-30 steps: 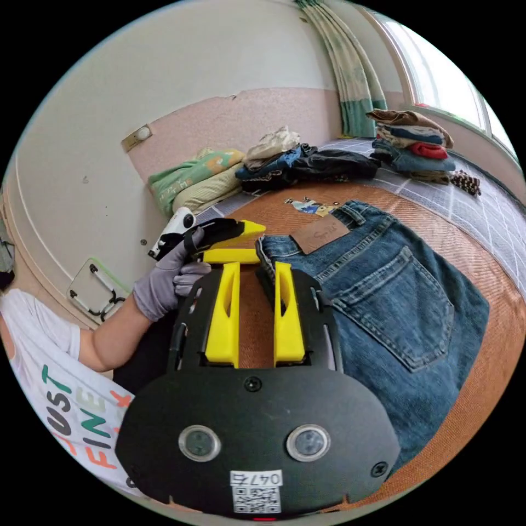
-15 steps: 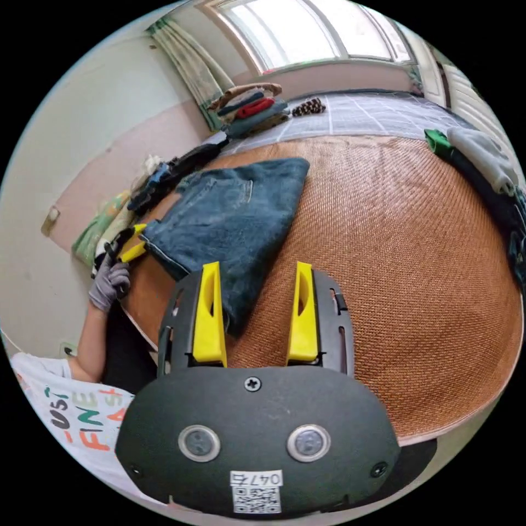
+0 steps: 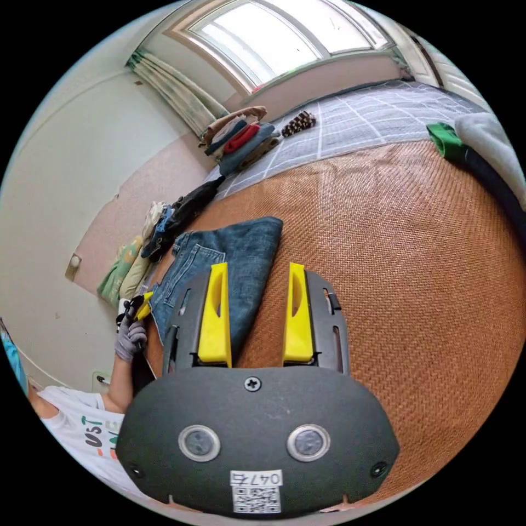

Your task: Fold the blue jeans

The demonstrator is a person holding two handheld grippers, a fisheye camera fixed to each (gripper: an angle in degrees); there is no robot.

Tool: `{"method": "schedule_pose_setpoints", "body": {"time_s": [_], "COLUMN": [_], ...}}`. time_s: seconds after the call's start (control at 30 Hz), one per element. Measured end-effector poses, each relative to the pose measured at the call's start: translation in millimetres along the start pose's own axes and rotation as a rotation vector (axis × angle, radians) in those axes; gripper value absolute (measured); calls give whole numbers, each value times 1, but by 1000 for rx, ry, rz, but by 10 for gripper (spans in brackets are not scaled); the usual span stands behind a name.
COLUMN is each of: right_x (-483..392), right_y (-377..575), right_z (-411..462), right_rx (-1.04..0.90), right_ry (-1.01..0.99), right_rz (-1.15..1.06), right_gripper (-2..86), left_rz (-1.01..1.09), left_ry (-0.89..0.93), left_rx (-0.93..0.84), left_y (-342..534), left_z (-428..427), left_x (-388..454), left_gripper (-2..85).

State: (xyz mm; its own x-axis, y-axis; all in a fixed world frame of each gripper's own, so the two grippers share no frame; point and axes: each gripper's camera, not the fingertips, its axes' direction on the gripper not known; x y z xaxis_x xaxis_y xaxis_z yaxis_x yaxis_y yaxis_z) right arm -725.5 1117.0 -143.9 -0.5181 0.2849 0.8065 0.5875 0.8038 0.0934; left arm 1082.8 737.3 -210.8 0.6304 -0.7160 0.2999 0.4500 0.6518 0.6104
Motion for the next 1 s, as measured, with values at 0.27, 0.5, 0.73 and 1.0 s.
{"method": "schedule_pose_setpoints", "body": {"time_s": [0.27, 0.5, 0.73, 1.0], "right_x": [16, -32, 23, 197], "right_y": [-34, 57, 119, -12], "right_z": [-21, -267, -580, -800], "right_rx": [-19, 126, 472, 559], "right_ry": [-70, 194, 570, 909], "right_rz": [-61, -259, -76, 265], "right_gripper": [-5, -7, -7, 69], "left_rz": [131, 292, 293, 419], "left_ry": [129, 296, 531, 267], "left_rx": [12, -245, -603, -809], "left_y": [-50, -63, -50, -57], "left_z": [19, 114, 369, 716], "left_x": [32, 152, 316, 539], "left_gripper": [64, 62, 62, 113]}}
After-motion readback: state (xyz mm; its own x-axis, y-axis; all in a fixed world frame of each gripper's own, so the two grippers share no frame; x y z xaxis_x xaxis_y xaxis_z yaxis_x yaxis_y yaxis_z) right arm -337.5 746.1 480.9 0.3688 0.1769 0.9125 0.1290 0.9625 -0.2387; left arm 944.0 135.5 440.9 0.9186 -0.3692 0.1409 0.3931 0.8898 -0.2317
